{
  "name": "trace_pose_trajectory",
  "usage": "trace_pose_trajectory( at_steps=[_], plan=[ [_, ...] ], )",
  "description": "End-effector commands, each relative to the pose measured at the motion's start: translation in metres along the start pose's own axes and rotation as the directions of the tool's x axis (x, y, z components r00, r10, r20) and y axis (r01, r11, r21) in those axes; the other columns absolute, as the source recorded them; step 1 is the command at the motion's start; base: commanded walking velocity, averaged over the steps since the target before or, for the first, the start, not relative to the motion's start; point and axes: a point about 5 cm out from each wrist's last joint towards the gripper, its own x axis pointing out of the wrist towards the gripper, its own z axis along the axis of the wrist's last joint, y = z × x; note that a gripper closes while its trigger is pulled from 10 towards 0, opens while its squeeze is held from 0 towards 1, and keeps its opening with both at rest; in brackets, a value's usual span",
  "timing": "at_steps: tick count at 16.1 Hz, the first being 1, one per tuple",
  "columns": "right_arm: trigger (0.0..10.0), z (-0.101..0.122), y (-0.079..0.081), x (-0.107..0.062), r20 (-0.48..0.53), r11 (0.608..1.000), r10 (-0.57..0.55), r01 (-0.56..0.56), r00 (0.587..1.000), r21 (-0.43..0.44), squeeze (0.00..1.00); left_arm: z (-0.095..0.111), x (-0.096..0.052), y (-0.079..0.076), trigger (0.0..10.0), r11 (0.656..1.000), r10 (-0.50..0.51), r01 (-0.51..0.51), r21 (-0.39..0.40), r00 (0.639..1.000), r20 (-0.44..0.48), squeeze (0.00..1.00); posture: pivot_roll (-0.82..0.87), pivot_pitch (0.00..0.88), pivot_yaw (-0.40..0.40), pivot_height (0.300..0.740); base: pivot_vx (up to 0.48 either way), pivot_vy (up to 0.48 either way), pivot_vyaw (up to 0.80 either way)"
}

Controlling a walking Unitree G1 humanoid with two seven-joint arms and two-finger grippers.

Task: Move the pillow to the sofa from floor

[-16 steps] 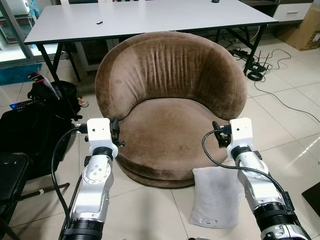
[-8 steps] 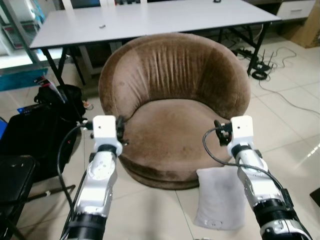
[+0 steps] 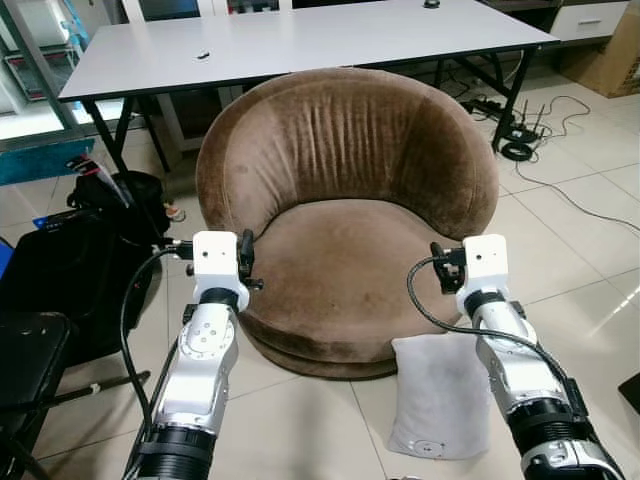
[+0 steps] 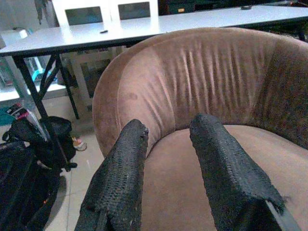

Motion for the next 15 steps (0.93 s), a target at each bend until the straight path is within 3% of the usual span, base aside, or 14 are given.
trace_pose_trajectory(
  at_steps=[1,15],
  plan=[
    [10.0,0.002,-0.001,0.0017,0.008,1.0,-0.006,0.006,1.0,-0.01,0.0,-0.004,-0.0018,0.0001,10.0,1.0,-0.004,0.004,0.016,1.0,-0.011,0.0,-0.11,0.0,0.051,0.74,0.0,0.0,0.0],
    [10.0,0.003,-0.0034,0.0028,0.014,1.0,-0.015,0.016,1.0,-0.014,0.0,-0.0038,-0.0008,-0.0013,10.0,1.0,-0.004,0.004,0.012,1.0,-0.008,0.0,-0.12,0.0,0.05,0.74,0.0,0.0,0.0]
  ],
)
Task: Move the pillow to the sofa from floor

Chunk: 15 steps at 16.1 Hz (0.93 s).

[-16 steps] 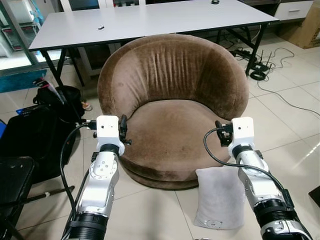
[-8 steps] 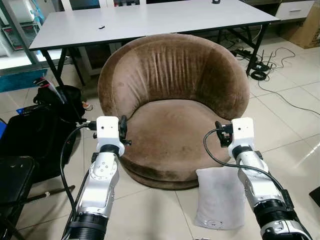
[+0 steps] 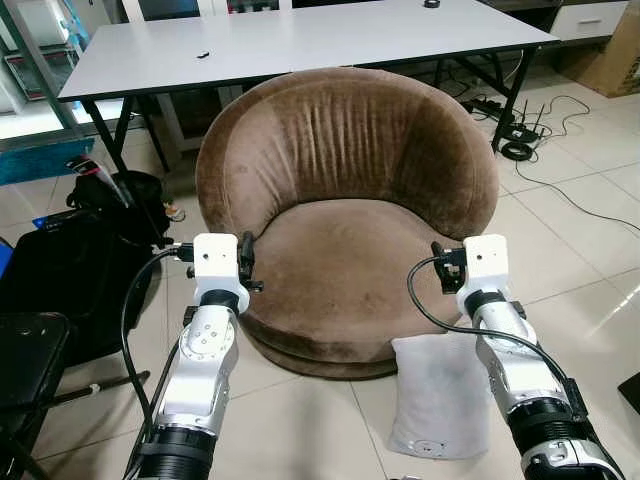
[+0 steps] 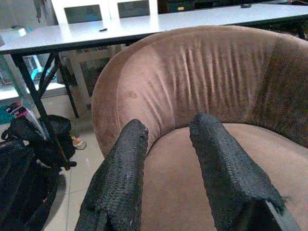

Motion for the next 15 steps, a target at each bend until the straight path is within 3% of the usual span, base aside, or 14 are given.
trace_pose_trajectory(
  at_steps=[1,15],
  plan=[
    [10.0,0.0034,-0.0028,0.0025,0.01,1.0,-0.006,0.007,1.0,-0.012,0.0,-0.0021,-0.0005,-0.0012,10.0,1.0,-0.004,0.004,0.012,1.0,-0.006,0.0,-0.12,0.0,0.05,0.74,0.0,0.0,0.0],
    [10.0,0.0025,-0.0047,0.0018,0.007,1.0,0.001,0.0,1.0,-0.026,0.0,-0.0039,-0.0027,-0.0042,10.0,1.0,-0.008,0.008,0.009,1.0,-0.008,0.0,-0.12,0.0,0.04,0.74,0.0,0.0,0.0]
  ],
)
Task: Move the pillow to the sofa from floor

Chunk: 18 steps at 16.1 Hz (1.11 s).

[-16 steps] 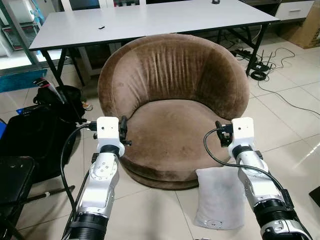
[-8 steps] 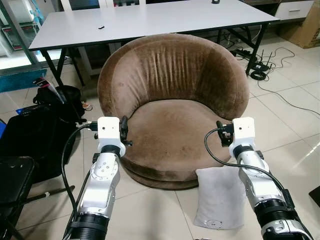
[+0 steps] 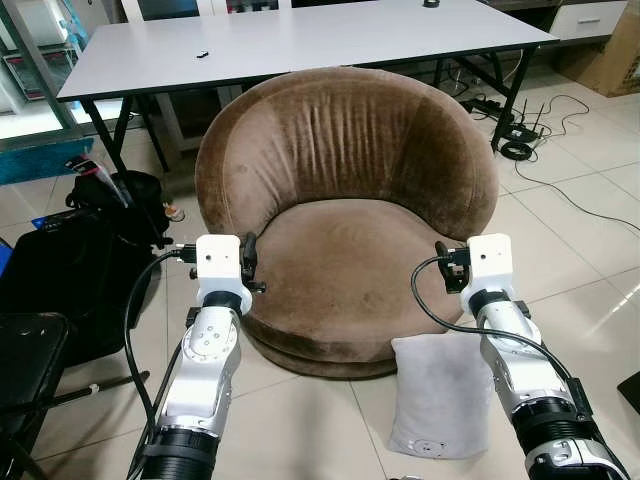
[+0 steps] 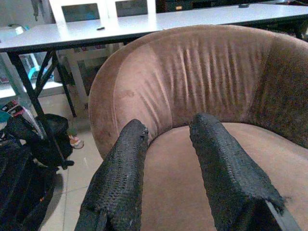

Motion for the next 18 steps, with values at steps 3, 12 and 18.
trace_pose_trajectory(
  at_steps=[3,12,18],
  plan=[
    [10.0,0.0032,0.0021,0.0037,0.007,1.0,0.012,-0.012,1.0,-0.011,0.0,-0.0015,-0.0004,0.0008,10.0,1.0,0.001,-0.001,0.019,1.0,-0.003,0.0,-0.11,0.0,0.04,0.74,0.0,0.0,0.0],
    [10.0,0.0015,0.0047,0.0035,0.001,1.0,0.012,-0.012,1.0,-0.003,0.0,-0.002,-0.0006,0.0004,10.0,1.0,-0.003,0.003,0.021,1.0,-0.007,0.0,-0.11,0.0,0.045,0.74,0.0,0.0,0.0],
    [10.0,0.0015,0.0026,0.0038,0.0,1.0,0.003,-0.003,1.0,-0.002,0.0,-0.002,0.0005,-0.0011,10.0,1.0,-0.007,0.007,0.019,1.0,-0.009,0.0,-0.12,0.0,0.046,0.74,0.0,0.0,0.0]
  ],
)
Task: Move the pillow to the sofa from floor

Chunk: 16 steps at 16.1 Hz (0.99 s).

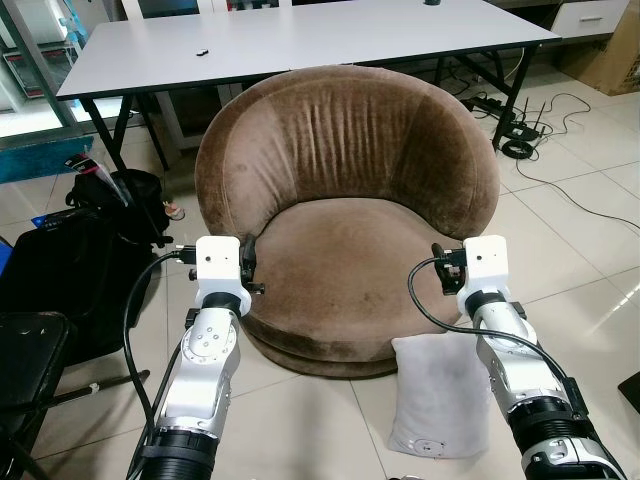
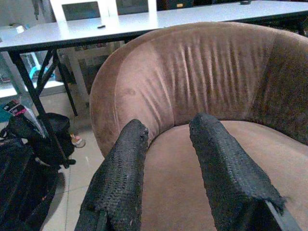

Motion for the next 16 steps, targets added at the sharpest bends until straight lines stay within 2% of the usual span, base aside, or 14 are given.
trace_pose_trajectory(
  at_steps=[1,16],
  plan=[
    [10.0,0.0058,-0.0023,0.0035,0.02,1.0,-0.004,0.005,1.0,-0.013,0.0,-0.001,0.0016,-0.0023,10.0,1.0,-0.008,0.008,0.01,1.0,-0.005,0.0,-0.12,0.0,0.044,0.74,0.0,0.0,0.0],
    [10.0,0.006,-0.0027,0.0056,0.019,1.0,0.0,0.0,1.0,-0.019,0.0,-0.0023,0.0028,-0.0053,10.0,1.0,-0.012,0.012,0.008,1.0,-0.004,0.0,-0.12,0.0,0.04,0.74,0.0,0.0,0.0]
  ],
)
